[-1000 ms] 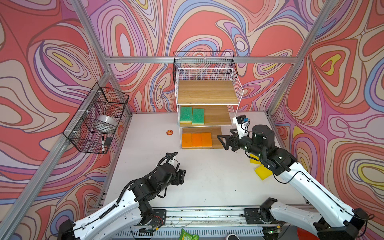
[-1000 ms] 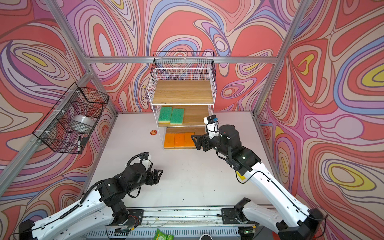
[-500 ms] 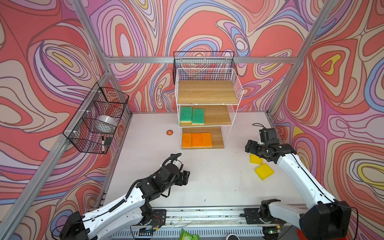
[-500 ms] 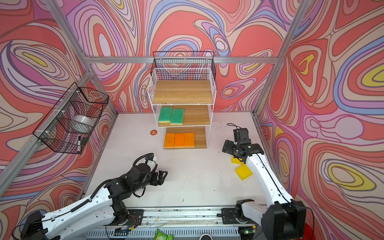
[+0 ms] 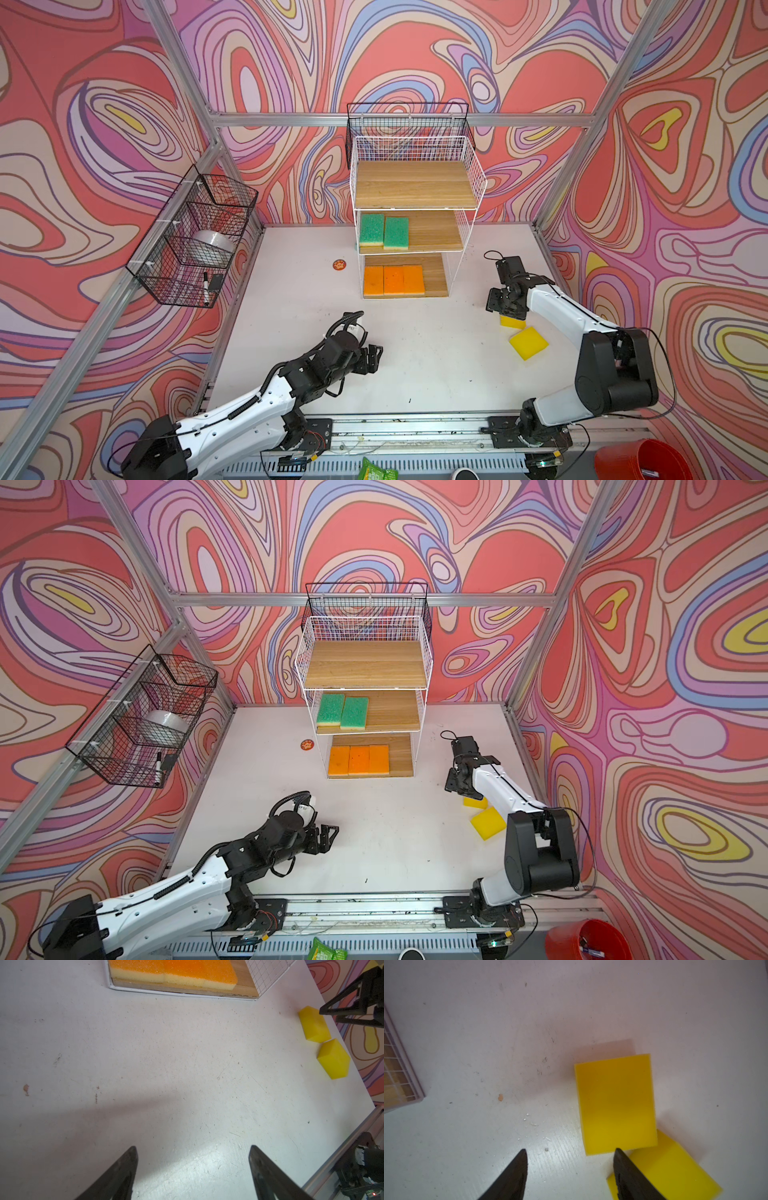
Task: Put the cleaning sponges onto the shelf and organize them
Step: 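Close right gripper on the nearer yellow sponge and lift it, then carry the yellow sponge with right gripper up to the top shelf tier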
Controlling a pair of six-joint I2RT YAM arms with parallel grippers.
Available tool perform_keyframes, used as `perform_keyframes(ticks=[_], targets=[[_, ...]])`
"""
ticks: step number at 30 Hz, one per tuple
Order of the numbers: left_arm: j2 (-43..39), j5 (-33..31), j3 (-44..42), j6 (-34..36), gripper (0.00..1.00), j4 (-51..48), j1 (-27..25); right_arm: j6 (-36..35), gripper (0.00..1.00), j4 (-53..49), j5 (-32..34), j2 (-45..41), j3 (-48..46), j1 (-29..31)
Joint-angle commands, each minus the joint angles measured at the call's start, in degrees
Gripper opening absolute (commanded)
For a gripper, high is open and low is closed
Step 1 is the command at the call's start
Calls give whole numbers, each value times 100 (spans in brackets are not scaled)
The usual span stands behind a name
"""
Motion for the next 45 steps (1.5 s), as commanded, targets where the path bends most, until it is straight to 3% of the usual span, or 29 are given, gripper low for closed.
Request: perform_keyframes(ticks=[1, 10, 14, 22, 32, 45], targets=[[222, 122, -19, -72, 85, 410, 47, -32, 65, 99, 163, 171, -33, -31], [730, 325, 17, -184, 84, 800, 74, 38, 52, 489, -183, 884, -174, -204], [687, 293, 129, -121, 84, 635, 83, 19, 32, 483, -289, 967, -150, -298], [415, 173, 469, 18, 84, 50, 99, -40, 9, 294, -285, 234, -52, -296], [-219, 114, 1162, 129, 84, -1003, 169, -217, 6, -418, -651, -1696, 590, -293], [-810, -404, 2517, 520, 84, -2428, 177, -367, 8, -780, -2076, -2335, 2971, -296]])
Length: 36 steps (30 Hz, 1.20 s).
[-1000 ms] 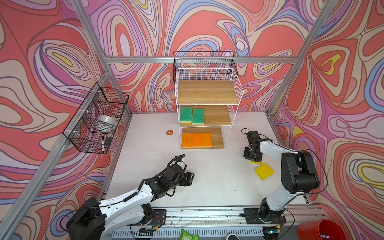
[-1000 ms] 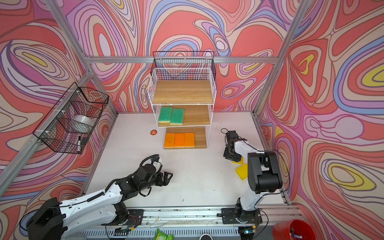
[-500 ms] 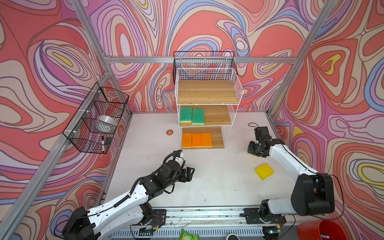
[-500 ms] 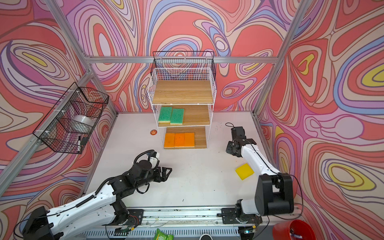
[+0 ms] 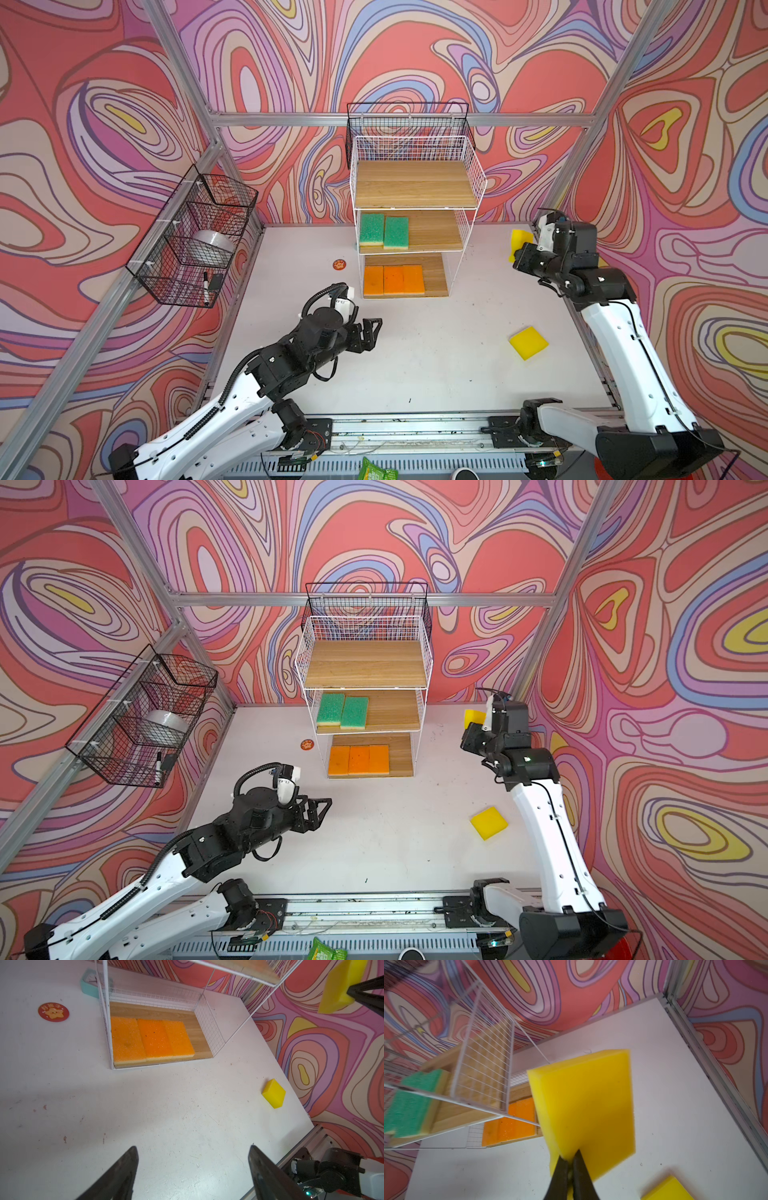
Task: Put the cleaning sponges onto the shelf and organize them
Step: 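Carry the yellow sponge with right gripper up to the top shelf tier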
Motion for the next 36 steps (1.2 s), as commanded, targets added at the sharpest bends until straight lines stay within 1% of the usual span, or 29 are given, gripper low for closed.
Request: perform_keyframes(ticks=[1, 7, 11, 14, 17, 19, 22, 23, 26, 29, 33, 36], targets=[[-168, -275, 256, 162, 84, -655, 29, -111, 8, -34, -675, -286, 607, 9], [-240, -412, 578, 258, 84, -976, 35, -77, 6, -115, -1424, -81, 1895, 33], [-223, -469, 796, 331, 84, -1080, 40, 35, 5, -236, -1703, 208, 2786, 103], [-158, -532, 942, 399, 84, -1140, 37, 209, 5, -181, -1937, 437, 3239, 143], [-76, -591, 1056, 438, 84, -1145, 35, 361, 5, -12, -2071, 698, 3446, 292], [-10, -681, 1139, 477, 84, -1140, 42, 332, 5, 78, -1854, 926, 3575, 707], [100, -849, 1351, 562, 84, -1127, 43, 17, 5, 16, -1052, 1448, 3984, 1752], [145, -893, 1426, 604, 84, -1124, 49, -30, 5, -14, -945, 1630, 4161, 1959], [327, -1005, 1716, 720, 85, -1141, 101, -54, 4, -44, -812, 2285, 4690, 2327], [482, -953, 1911, 777, 85, -1144, 253, -101, 4, -145, -662, 2901, 5294, 2596], [608, -645, 1980, 727, 85, -1093, 628, -134, 3, -289, -581, 3705, 6047, 2898], [630, -408, 1926, 683, 85, -995, 864, -140, 3, -211, -566, 3983, 6185, 3007]])
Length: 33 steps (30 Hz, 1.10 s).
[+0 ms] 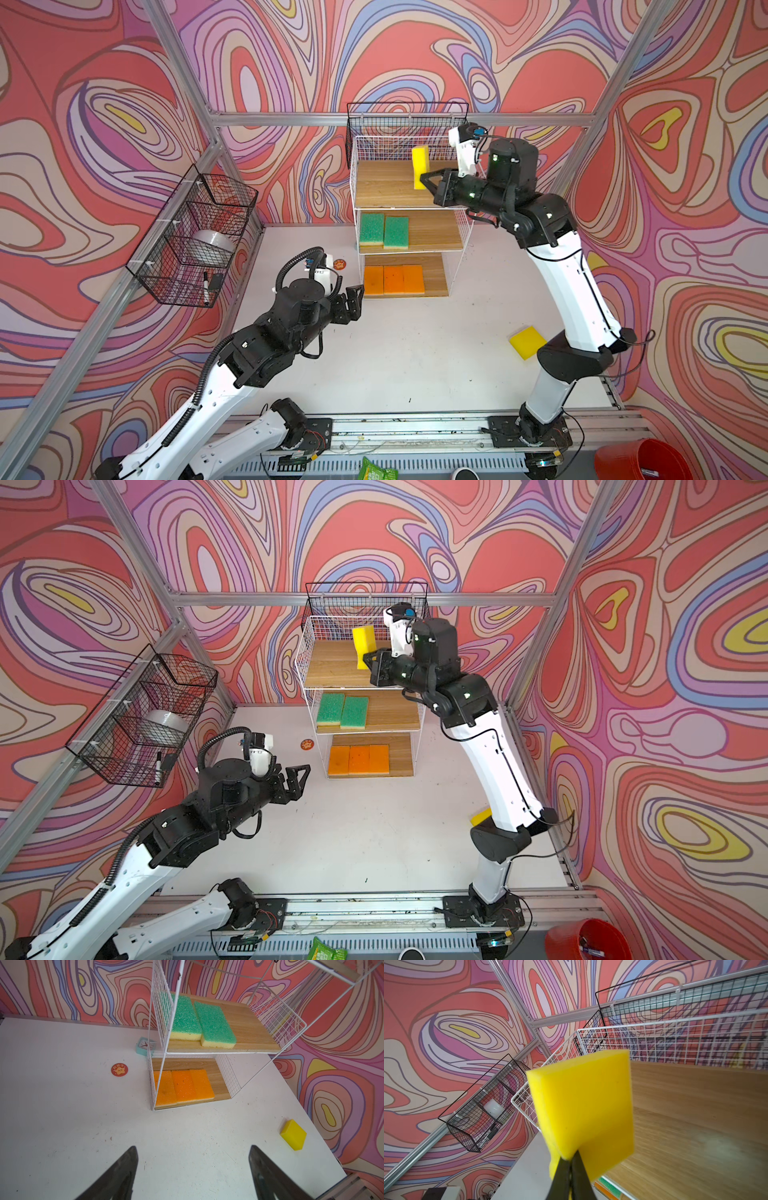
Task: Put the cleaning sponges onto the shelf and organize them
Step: 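Carry the yellow sponge with right gripper up to the top shelf tier, then lower the yellow sponge onto the top tier and open right gripper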
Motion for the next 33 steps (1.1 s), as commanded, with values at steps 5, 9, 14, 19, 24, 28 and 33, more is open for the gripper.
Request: perform_keyframes(ticks=[5, 9, 14, 19, 24, 28, 33], targets=[[53, 435, -75, 18, 85, 89, 340, -83, 5, 123, 196, 316, 64, 144], [99, 566, -189, -25, 85, 168, 438, -13, 10, 331, 180, 413, -112, 147], [137, 667, -245, -49, 84, 195, 492, 116, 17, 626, -1, 586, -185, 147], [71, 668, -313, -74, 84, 186, 510, 120, 43, 764, -91, 684, -211, 161], [69, 697, -368, -86, 84, 182, 525, 79, 57, 920, -148, 620, -306, 165], [84, 723, -350, -70, 84, 186, 545, 41, 59, 965, -174, 540, -340, 174], [101, 750, -341, -68, 84, 191, 558, -46, 65, 933, -116, 417, -463, 172]])
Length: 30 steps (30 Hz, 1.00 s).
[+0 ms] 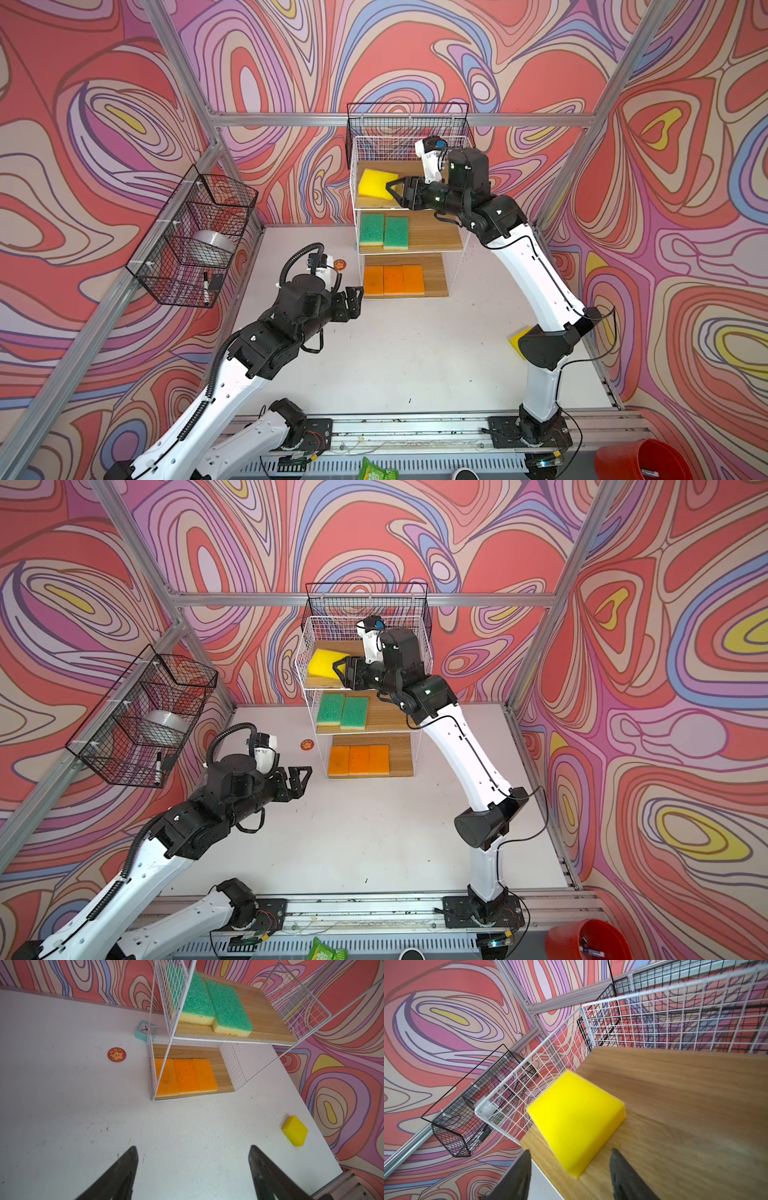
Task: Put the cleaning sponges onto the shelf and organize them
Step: 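Lower the yellow sponge onto the top tier and open right gripper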
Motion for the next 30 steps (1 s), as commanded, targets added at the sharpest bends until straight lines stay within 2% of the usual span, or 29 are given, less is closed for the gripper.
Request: perform_keyframes(ticks=[1, 6, 10, 14, 30], targets=[[-19, 66, -46, -15, 84, 64, 42, -120, 66, 66, 12, -226, -135, 21], [-28, 68, -44, 0, 84, 47, 51, -118, 71, 161, 65, -360, -348, 23], [-63, 60, -62, 0, 84, 38, 58, -50, 72, 227, -187, -304, -372, 23], [-86, 42, -70, 18, 84, 3, 55, -80, 72, 241, -493, -154, -263, 23], [-229, 42, -166, 2, 84, -32, 73, -117, 73, 224, -457, 604, 466, 12]])
